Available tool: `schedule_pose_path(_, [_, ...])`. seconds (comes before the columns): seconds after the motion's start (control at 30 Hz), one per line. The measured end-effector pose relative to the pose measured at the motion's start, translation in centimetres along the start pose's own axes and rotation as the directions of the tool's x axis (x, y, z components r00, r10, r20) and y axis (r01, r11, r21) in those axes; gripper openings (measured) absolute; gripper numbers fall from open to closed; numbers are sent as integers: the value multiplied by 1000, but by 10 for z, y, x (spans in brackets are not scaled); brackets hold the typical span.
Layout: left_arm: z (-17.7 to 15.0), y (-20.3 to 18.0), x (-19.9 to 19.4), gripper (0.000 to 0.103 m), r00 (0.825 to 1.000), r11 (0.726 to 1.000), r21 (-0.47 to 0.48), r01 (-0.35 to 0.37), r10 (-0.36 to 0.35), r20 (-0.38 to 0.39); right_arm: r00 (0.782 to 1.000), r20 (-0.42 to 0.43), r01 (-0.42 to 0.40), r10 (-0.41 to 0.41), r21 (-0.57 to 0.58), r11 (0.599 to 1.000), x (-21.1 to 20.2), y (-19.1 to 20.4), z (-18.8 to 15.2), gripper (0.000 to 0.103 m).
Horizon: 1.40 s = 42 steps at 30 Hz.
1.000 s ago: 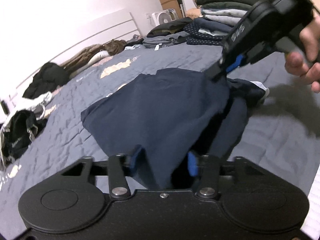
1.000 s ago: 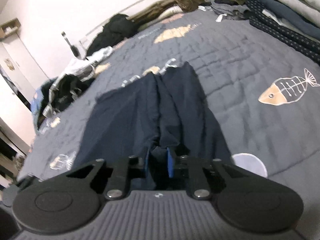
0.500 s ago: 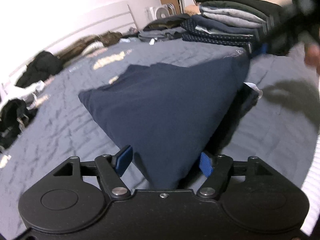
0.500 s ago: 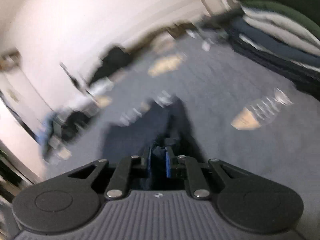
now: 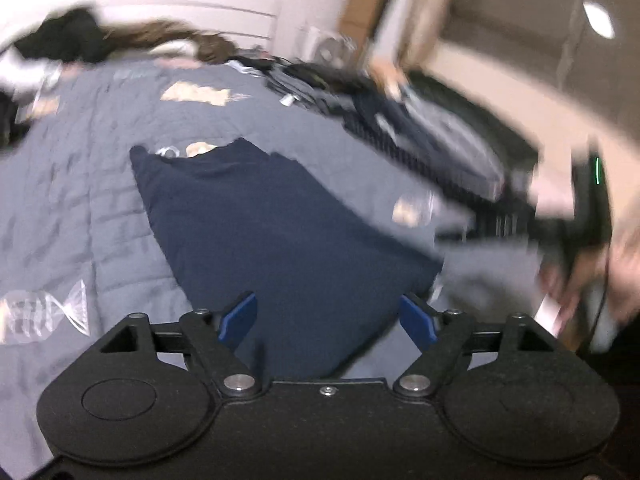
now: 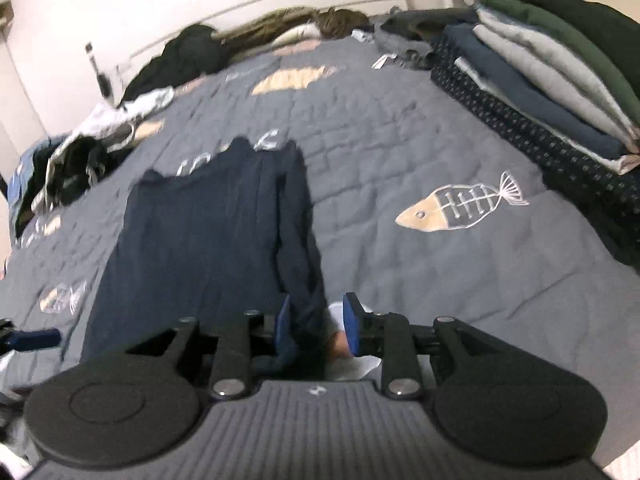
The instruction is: Fold clothes
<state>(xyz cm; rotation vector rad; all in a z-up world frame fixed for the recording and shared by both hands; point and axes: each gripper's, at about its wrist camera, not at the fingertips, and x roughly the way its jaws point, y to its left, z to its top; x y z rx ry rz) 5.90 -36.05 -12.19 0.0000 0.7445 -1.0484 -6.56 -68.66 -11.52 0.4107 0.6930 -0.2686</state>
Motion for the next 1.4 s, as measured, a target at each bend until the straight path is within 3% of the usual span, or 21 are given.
schedule_pose_path(0.2, [-4, 26, 17, 75, 999, 987, -154, -46, 43, -26, 999, 47, -15, 16, -10, 1000, 7, 1, 24, 30])
schedule_pose_path(0.37, [-3, 26, 16, 76, 999, 991, -132, -38, 36, -16, 996, 58, -54, 64, -159, 986, 44, 28, 75, 34])
schedule_pose_path(0.53, [-5, 31, 19, 76, 998, 990, -135, -49, 45, -33, 995, 42, -67, 86, -342, 937, 103, 69, 118, 36])
schedule_pose_path(0.9, [-3, 44, 20, 76, 998, 984, -174, -46, 40, -38, 999, -4, -39, 41, -435, 899, 151, 89, 124, 38])
schedule_pose_path(0.93, [-3, 45, 20, 76, 998, 983, -175, -46, 40, -40, 999, -8, -37, 37, -441, 897, 154, 90, 124, 37])
schedule_pose_path(1.0, [-3, 46, 20, 76, 998, 982, -180, -49, 42, -40, 999, -16, -33, 29, -453, 891, 161, 92, 124, 24])
schedule_pose_path(1.03, [-3, 46, 20, 76, 998, 982, -183, -50, 44, -40, 999, -20, -31, 25, -459, 888, 164, 93, 124, 5])
schedule_pose_path(1.2, [-1, 48, 16, 76, 999, 980, -190, -50, 46, -27, 1000, -21, -20, 11, -481, 877, 175, 97, 126, 5])
schedule_pose_path(1.3, [0, 48, 14, 76, 999, 981, -191, -46, 43, -21, 997, 72, 12, 21, -426, 905, 155, 88, 133, 5])
schedule_pose_path(1.4, [-1, 46, 15, 76, 999, 982, -186, -44, 40, -23, 998, 61, 20, 6, -410, 912, 162, 80, 134, 5])
